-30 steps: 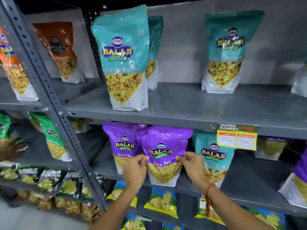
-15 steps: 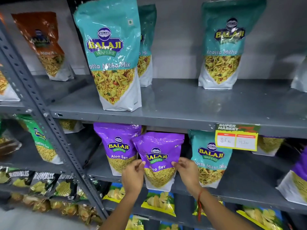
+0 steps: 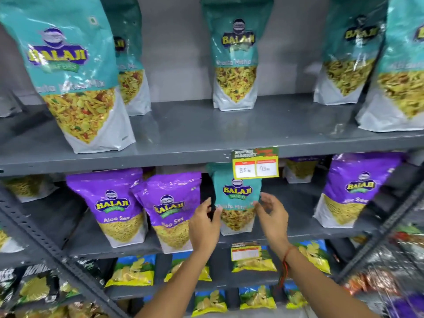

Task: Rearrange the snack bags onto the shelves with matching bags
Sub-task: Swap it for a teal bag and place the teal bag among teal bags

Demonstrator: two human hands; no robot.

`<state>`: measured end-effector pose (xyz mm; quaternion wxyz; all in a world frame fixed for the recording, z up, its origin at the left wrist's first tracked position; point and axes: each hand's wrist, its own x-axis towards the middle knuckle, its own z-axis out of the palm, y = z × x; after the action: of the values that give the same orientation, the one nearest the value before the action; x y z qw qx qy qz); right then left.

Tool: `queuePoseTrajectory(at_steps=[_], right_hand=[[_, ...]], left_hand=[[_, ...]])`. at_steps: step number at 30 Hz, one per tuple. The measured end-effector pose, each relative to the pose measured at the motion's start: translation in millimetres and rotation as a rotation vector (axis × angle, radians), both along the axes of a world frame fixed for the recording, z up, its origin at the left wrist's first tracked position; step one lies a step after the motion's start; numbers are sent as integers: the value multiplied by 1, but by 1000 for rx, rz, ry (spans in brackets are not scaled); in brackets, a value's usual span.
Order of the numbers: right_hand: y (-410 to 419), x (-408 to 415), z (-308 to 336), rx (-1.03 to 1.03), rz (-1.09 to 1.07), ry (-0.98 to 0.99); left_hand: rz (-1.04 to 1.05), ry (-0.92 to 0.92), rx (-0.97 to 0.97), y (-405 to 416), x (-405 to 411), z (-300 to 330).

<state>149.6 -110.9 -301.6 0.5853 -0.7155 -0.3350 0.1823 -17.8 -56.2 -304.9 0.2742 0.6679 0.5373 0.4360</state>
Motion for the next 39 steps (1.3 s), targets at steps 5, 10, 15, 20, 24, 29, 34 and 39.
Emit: queuePoseTrajectory(at_steps=[5, 10, 15, 20, 24, 29, 34, 39], right_hand=[[26, 39, -12, -207, 135, 24], [44, 51, -21, -145, 194, -78], [38, 56, -21, -131, 152, -139], [2, 53, -22, -87, 105, -173], [-43, 42, -14, -78, 116, -240], [-97, 19, 22, 30, 154, -295], [-113, 0, 94, 198, 166, -343], [-94, -9, 188, 414, 148, -281]], left_hand=[[14, 99, -122, 28, 25, -11], [101, 139, -47, 42, 32, -12], [112, 132, 11, 34, 31, -13], [40, 112, 49, -2, 23, -17], [-18, 76, 71, -46, 9, -13], [-33, 14, 105, -89, -16, 8], [2, -124, 226, -101, -32, 83], [40, -247, 381, -83, -36, 183]])
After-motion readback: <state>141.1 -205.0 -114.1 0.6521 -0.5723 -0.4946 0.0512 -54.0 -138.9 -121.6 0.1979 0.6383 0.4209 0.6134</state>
